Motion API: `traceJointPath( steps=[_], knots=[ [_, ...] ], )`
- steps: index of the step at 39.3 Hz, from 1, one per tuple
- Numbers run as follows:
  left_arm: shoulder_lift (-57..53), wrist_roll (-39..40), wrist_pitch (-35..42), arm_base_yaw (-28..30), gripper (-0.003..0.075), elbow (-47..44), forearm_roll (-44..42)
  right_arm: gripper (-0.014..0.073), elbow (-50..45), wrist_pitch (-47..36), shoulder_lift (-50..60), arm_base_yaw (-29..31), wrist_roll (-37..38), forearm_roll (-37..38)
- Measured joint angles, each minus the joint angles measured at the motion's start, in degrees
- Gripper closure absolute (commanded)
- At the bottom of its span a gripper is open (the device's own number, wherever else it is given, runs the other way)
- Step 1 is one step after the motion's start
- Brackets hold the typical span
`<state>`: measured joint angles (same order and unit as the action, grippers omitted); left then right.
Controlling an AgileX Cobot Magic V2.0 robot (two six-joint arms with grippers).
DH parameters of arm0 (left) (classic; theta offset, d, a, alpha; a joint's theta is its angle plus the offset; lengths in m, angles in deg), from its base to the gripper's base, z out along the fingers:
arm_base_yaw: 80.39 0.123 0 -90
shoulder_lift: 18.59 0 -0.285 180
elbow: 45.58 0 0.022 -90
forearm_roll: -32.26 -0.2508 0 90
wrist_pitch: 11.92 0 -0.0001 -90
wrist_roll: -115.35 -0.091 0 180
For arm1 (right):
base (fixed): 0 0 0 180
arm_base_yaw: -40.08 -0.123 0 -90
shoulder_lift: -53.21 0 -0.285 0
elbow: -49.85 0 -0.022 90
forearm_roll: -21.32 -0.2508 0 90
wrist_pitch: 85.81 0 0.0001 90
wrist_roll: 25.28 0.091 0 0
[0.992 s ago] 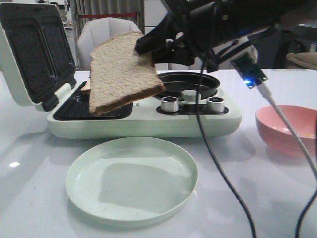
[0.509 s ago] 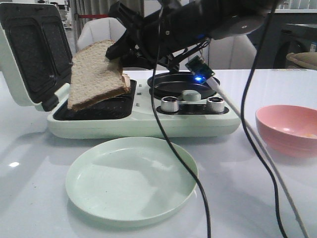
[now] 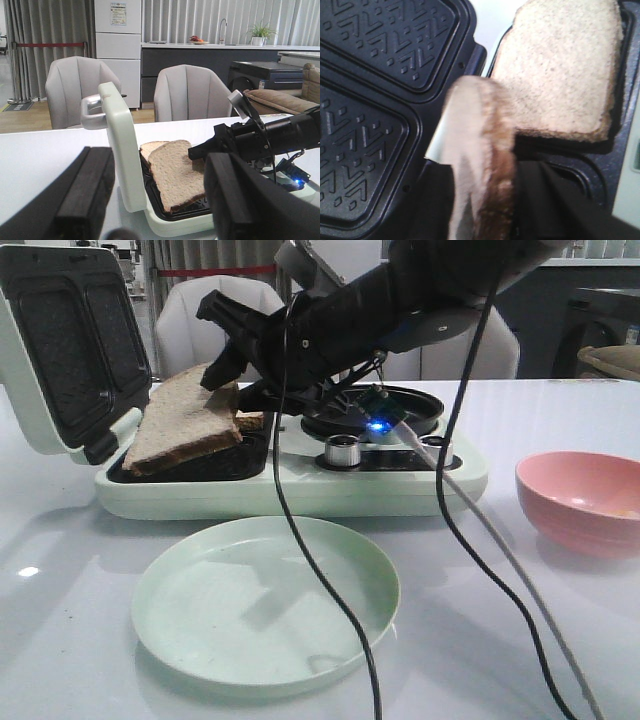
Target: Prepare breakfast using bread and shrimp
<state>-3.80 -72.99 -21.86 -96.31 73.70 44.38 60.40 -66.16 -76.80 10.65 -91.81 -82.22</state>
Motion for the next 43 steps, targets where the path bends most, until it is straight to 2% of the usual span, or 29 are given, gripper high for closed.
traceJointPath(
  steps=[3, 13, 16, 25, 36, 43],
  knots=[
    [0.0, 0.0, 0.0, 0.0, 0.0263, 0.0, 0.0, 0.0006, 0.0, -0.7, 0.0, -0.4, -0.5, 0.0],
    [0.0, 0.0, 0.0, 0.0, 0.0263, 0.0, 0.0, 0.0009, 0.0, -4.6, 0.7, -0.5, -6.0, 0.0],
    [0.0, 0.0, 0.0, 0.0, 0.0263, 0.0, 0.0, 0.0009, 0.0, -6.0, 2.4, -0.5, -6.7, 2.0],
    [0.0, 0.0, 0.0, 0.0, 0.0263, 0.0, 0.0, 0.0009, -1.9, -6.3, 12.5, -0.5, -7.1, 13.3],
    [0.0, 0.0, 0.0, 0.0, 0.0263, 0.0, 0.0, 0.0009, -12.2, -2.6, 31.0, -0.5, -6.7, 25.7],
    [0.0, 0.0, 0.0, 0.0, 0.0263, 0.0, 0.0, 0.0009, -19.0, 0.5, 41.6, -0.5, 1.4, 37.4]
  ],
)
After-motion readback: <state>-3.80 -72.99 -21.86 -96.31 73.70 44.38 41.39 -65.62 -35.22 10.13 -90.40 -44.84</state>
